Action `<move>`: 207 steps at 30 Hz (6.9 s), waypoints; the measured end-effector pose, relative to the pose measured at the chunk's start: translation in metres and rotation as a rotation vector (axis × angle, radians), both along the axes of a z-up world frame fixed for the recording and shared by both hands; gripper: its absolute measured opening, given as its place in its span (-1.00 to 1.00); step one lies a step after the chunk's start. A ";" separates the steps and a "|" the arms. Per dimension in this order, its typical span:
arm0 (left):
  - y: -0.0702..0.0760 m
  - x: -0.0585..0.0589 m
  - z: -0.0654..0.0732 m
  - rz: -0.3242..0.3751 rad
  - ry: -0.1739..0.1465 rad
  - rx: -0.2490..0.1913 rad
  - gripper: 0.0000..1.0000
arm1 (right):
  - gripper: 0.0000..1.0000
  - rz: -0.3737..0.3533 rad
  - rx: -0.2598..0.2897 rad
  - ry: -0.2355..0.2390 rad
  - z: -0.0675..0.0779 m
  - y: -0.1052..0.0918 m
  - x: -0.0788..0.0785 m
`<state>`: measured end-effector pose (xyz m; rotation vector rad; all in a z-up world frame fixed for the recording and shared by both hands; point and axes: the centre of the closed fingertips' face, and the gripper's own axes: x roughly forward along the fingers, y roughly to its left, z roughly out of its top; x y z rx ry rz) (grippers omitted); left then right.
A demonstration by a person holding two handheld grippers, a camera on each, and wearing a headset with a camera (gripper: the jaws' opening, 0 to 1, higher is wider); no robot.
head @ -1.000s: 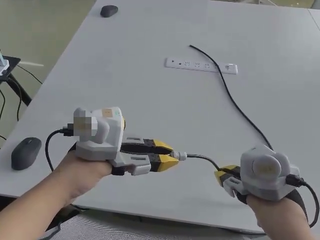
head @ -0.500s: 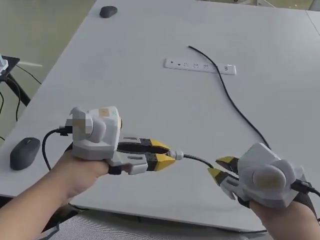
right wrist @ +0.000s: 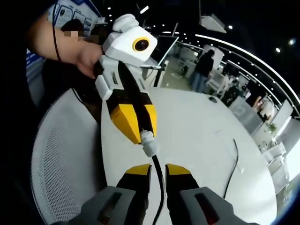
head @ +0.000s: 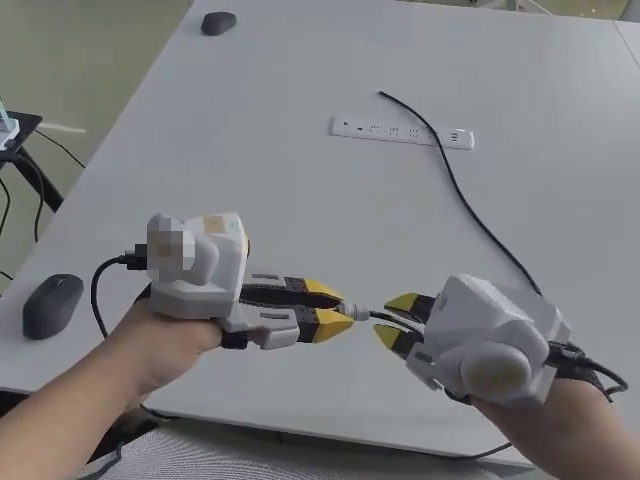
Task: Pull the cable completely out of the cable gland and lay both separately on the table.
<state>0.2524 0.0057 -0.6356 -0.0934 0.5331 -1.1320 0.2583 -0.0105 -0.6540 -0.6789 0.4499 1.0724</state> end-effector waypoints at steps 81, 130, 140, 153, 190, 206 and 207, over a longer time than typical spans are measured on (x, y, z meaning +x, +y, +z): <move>-0.005 0.001 0.000 -0.011 -0.018 0.008 -0.71 | -1.00 -0.585 0.115 0.447 -0.092 -0.083 0.024; 0.003 0.009 0.003 0.008 -0.021 0.009 -0.70 | -0.84 0.038 0.041 -0.001 0.002 0.009 0.004; 0.001 0.008 0.003 -0.003 -0.018 0.004 -0.70 | -0.98 0.083 0.009 -0.053 0.002 0.009 0.006; 0.002 0.013 0.004 0.007 -0.029 0.004 -0.71 | -0.99 0.023 0.050 -0.002 0.001 0.006 0.015; 0.006 0.017 0.008 0.027 -0.048 -0.004 -0.70 | -0.98 -0.568 0.253 0.507 -0.069 -0.067 0.036; 0.005 0.018 0.011 0.031 -0.054 -0.007 -0.70 | -0.98 -0.785 0.314 0.705 -0.110 -0.095 0.031; 0.005 0.017 0.011 0.031 -0.054 -0.007 -0.70 | -0.97 -0.785 0.316 0.705 -0.109 -0.094 0.030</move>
